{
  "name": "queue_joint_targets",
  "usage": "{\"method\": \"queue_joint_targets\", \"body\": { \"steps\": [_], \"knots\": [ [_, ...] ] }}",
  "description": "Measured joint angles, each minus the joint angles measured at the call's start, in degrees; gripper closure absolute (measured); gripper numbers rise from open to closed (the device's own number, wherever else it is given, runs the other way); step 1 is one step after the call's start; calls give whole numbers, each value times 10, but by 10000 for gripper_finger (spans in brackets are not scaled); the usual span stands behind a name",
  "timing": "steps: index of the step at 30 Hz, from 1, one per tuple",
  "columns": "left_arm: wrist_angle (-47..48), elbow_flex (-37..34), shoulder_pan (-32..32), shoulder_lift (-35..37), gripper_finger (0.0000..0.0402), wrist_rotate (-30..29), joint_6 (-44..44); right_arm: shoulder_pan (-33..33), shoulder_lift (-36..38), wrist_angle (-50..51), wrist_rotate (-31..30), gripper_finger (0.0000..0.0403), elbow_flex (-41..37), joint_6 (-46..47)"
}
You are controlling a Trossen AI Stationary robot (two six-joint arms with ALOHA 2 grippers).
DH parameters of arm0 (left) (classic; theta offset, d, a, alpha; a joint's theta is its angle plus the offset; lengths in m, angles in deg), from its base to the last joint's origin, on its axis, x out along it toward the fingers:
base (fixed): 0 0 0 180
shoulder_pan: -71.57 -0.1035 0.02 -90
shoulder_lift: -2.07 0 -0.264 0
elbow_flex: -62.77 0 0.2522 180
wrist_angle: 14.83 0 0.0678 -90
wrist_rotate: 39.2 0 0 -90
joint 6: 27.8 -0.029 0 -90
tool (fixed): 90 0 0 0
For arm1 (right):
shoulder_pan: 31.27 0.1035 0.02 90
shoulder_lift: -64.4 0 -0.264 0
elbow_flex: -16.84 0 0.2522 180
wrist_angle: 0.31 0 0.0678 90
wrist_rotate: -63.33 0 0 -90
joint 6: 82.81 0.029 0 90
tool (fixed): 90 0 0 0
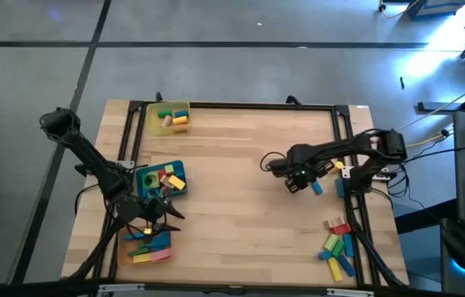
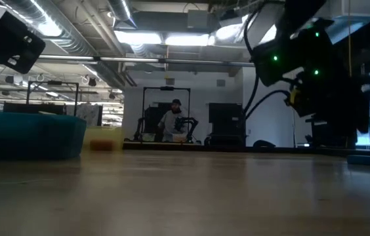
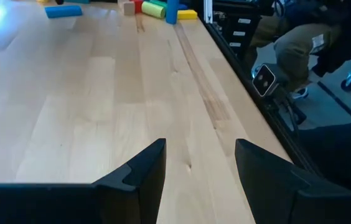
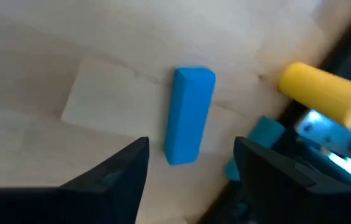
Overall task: Sort blocks by size
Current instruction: Put the blue block into the orange bin
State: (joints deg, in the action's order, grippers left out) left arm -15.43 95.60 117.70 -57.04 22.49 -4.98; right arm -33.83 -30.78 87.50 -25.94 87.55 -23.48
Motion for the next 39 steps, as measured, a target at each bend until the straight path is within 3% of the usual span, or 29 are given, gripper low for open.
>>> {"method": "queue_joint_targets", "body": {
  "steps": [8,19,26,32,39],
  "knots": [
    [5,0,0,0,227,0,-3,-52,43,-53,6,209,-67,-9],
    [5,0,0,0,227,0,-7,-85,46,-161,72,214,-146,-25],
    [5,0,0,0,227,0,-12,-84,45,-184,99,222,-149,-43],
    [4,0,0,0,227,0,-9,-83,44,-193,108,293,-150,-45],
    [4,0,0,0,227,0,-8,-52,43,-205,110,296,-133,-57]
  ]
}}
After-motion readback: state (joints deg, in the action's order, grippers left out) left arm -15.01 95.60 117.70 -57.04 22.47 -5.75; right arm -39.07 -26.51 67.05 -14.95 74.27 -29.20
